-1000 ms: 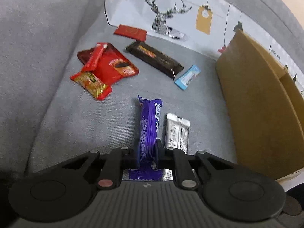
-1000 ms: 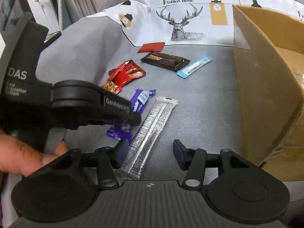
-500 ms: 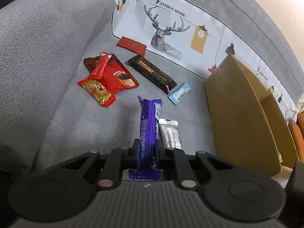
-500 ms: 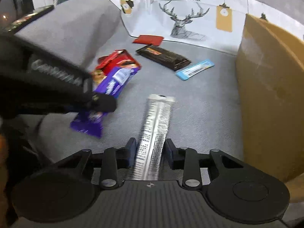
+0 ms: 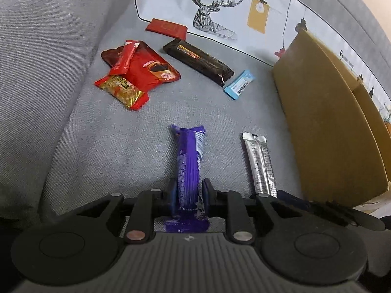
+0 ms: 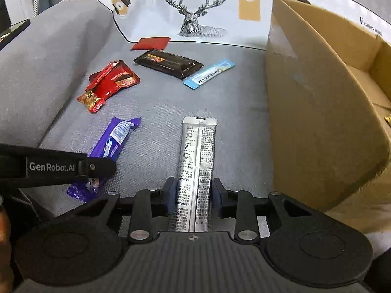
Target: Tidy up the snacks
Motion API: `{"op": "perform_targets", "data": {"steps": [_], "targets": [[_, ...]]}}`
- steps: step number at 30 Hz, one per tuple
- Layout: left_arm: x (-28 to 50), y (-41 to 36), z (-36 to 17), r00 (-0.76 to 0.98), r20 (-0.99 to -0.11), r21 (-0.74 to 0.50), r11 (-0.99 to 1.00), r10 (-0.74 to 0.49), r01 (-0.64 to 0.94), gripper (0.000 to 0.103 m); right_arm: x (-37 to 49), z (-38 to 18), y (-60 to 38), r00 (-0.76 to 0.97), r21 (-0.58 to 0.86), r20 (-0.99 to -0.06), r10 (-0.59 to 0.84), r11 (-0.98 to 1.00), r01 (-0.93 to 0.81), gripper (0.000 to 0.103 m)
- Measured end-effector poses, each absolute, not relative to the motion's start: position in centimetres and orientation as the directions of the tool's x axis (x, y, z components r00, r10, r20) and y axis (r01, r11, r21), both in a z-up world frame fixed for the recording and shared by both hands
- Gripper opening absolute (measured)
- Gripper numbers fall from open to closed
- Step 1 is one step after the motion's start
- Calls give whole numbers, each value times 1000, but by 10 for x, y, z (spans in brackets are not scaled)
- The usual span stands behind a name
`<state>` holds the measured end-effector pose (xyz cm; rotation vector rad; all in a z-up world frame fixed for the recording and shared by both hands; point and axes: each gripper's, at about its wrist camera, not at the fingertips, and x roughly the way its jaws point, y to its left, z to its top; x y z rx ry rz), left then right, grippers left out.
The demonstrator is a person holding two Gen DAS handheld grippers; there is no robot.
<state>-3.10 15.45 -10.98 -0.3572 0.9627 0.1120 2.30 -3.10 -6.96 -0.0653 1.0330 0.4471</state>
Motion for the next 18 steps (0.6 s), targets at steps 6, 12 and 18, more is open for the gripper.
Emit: {"op": "perform_targets", "data": {"steps": [6,12,18], "targets": [[-30,147,-110,568,-822,-223,946,-53,-234,28,22,-71,-26,431,145,-841,328,903,-405,38],[-29,143,-110,568,-822,-207,950,-40,-233,28,21,-71,-30,430,145,-838,337,896,-420,38],[-27,139,-111,579,-815,-186,955,-20,-229,28,21,-70,-33,435,139,-832,345,888,-437,34]]}}
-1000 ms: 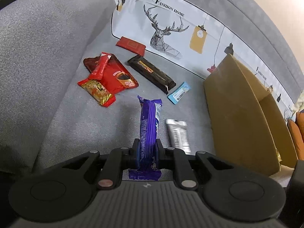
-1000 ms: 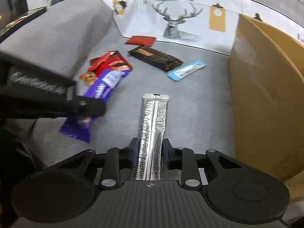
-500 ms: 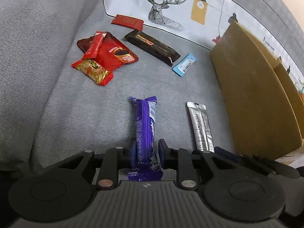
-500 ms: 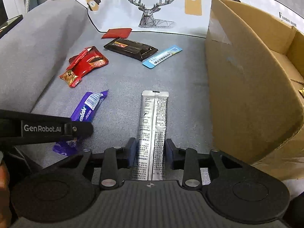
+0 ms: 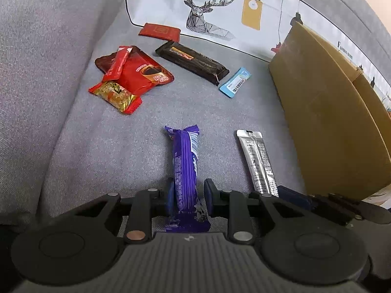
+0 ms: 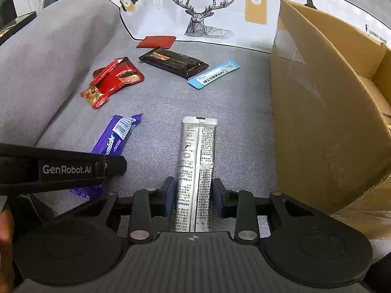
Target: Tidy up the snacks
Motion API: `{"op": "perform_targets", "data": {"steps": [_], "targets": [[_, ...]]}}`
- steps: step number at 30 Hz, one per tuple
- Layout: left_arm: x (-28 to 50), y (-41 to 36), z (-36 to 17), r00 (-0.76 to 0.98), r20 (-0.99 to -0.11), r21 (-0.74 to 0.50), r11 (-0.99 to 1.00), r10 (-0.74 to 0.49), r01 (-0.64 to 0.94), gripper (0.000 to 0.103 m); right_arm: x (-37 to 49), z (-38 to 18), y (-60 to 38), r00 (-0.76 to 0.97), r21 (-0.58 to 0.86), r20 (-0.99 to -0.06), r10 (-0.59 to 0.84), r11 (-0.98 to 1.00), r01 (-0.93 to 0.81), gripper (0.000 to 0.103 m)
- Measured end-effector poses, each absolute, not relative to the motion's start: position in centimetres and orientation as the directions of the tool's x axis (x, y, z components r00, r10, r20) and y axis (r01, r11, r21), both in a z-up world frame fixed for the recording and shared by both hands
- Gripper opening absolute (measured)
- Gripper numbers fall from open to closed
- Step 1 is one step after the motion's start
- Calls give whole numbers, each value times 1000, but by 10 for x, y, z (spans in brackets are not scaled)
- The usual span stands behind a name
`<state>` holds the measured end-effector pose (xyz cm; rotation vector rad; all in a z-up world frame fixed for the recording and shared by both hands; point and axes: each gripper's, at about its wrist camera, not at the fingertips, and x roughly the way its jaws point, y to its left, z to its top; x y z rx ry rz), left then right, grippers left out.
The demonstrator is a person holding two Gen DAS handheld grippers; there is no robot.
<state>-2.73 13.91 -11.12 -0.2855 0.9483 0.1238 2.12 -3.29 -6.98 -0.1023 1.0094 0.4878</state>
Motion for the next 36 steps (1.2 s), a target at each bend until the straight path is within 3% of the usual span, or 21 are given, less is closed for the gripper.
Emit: {"op": "perform_targets", "data": {"steps": [4,8,16,24,26,30,36], "targets": [[-26,135,-112,582,-813,-164,962,-7,-218,27,22,-69,-37,434,154,-827,356,887,-434,32],[-25,131,-112,587,-809,-139,967,13,-212,17,21,-69,-38,433,167,-822,369,884,-436,32],[-28,127,-100,638,-769,-156,960,30,-233,16,12,-64,-50,440,173,-801,406,861,-478,32],[-52,117,-49,757,-653,-253,943,-1,-217,16,3,-30,-73,520,234,-671,529,816,-528,29],[-59,113,-33,781,-624,-261,944,-4,-203,16,0,-15,-79,544,248,-622,563,800,-546,9],[-73,110,-10,821,-571,-266,947,-4,-180,16,-4,12,-98,583,293,-537,609,783,-548,6],[-71,115,-13,808,-588,-303,937,-41,-173,16,8,-28,-77,518,231,-672,529,814,-532,7]]}}
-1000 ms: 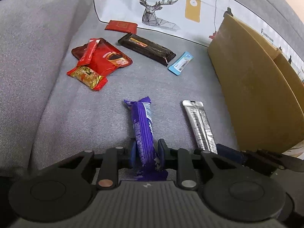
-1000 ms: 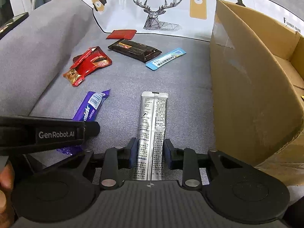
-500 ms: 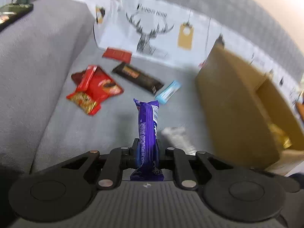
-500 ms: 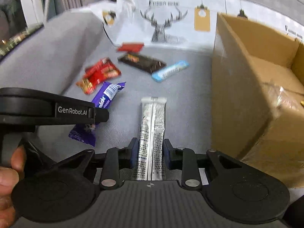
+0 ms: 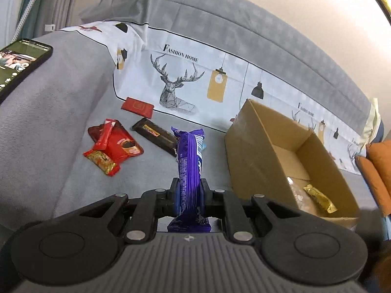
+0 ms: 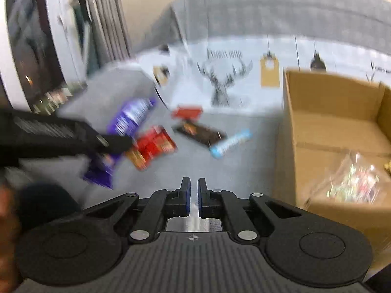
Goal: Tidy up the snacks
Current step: 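Carry the purple bar with the left tool while the right tool carries the silver stick toward the box, then lower the purple bar and silver stick into the box and open both tools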
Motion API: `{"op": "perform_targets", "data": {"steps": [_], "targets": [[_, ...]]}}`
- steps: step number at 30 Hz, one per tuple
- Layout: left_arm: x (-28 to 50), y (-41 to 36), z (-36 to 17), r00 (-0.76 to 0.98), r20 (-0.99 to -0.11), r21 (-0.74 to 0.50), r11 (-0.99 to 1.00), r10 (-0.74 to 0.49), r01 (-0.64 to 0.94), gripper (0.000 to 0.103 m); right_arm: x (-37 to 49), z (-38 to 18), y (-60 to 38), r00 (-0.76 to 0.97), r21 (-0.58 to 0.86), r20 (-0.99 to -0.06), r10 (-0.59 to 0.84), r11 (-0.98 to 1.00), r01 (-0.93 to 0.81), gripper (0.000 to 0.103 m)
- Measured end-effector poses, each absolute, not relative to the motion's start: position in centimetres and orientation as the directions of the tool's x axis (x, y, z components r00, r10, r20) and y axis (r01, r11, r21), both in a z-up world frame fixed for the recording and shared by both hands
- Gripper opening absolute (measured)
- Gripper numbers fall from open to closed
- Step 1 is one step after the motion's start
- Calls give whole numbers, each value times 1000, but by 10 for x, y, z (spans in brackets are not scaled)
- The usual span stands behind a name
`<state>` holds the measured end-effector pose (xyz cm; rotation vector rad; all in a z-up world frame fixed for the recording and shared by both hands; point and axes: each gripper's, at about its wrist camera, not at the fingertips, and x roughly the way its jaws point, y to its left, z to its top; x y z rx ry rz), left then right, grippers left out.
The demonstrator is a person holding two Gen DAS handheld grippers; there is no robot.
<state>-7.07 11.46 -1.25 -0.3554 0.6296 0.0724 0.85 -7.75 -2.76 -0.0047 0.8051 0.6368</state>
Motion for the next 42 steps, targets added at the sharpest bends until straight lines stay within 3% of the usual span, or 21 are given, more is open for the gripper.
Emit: {"op": "perform_targets", "data": {"steps": [2,3,4,6,9,10,11,13,15,19,28,36,42], "targets": [[-70,112,-10,812,-582,-286,947,-53,-143,16,12,-44,-64,491,186,-730,476,829,-527,9],[-72,112,-10,813,-579,-277,953,-61,-126,16,11,-48,-59,491,158,-744,454,833,-531,20],[-73,112,-11,814,-577,-271,956,-67,-113,16,7,-49,-54,491,142,-749,445,831,-537,45],[-76,114,-16,809,-583,-277,954,-71,-117,16,2,-54,-45,476,114,-766,433,819,-563,67],[-75,121,-22,803,-592,-297,946,-75,-131,16,-4,-68,-37,423,96,-812,401,808,-582,63],[-75,123,-22,802,-592,-302,944,-75,-134,16,-5,-72,-37,403,92,-829,387,806,-584,51],[-74,124,-22,802,-592,-308,941,-77,-137,16,-6,-74,-36,400,86,-832,383,803,-589,48],[-72,127,-24,802,-591,-324,936,-84,-141,16,-6,-72,-32,401,81,-826,397,787,-611,31],[-72,129,-25,803,-589,-337,930,-87,-146,16,-9,-70,-34,415,66,-817,401,780,-623,26],[-75,132,-24,808,-581,-346,928,-96,-139,16,-8,-45,-53,480,130,-747,459,810,-573,24],[-80,121,-13,816,-568,-298,951,-108,-81,16,2,40,-133,677,344,-433,595,804,-486,24],[-64,90,3,818,-563,-251,967,-120,-31,16,48,31,-221,798,519,-370,476,818,-248,24],[-40,61,26,825,-547,-232,972,-146,18,16,71,24,-242,841,531,-344,418,825,-193,24]]}}
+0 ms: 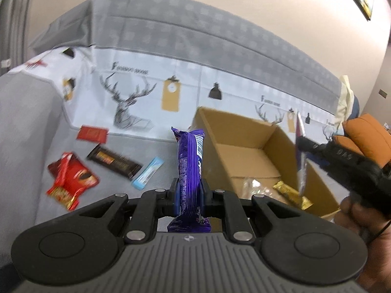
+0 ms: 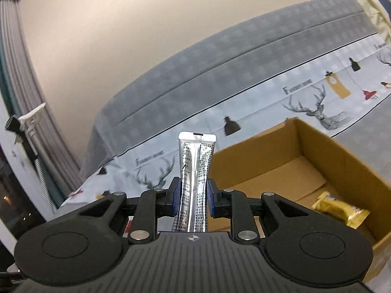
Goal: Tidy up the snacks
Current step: 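Lower the purple bar and silver stick into the box and open both tools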
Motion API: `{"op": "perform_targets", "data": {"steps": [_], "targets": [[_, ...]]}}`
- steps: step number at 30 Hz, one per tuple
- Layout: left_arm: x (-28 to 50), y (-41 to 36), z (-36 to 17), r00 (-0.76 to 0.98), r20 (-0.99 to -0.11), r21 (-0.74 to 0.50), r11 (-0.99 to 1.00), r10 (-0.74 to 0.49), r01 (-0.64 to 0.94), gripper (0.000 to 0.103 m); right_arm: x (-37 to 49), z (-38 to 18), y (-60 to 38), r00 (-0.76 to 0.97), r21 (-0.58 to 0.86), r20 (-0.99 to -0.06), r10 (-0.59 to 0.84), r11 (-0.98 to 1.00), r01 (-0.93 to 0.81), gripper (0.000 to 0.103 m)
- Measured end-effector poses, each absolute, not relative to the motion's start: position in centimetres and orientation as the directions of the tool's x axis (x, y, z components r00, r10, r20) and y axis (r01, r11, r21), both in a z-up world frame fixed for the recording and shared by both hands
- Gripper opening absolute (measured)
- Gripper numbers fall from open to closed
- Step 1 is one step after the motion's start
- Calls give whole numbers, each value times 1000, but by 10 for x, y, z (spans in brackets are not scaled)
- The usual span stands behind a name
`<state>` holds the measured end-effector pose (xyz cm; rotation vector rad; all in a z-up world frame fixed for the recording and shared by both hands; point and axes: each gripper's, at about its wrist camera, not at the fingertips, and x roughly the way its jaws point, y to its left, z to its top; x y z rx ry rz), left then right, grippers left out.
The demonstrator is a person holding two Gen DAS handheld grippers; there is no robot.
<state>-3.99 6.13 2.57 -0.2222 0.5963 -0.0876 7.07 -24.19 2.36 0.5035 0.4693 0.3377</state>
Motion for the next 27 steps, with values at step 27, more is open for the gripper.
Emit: {"op": "perform_targets", "data": {"steps": [27], "targets": [[70,-64,52,815,-514,-225,959,-268,173,16,86,-1,-275,879,649,-311,362,756,-82,24]]}}
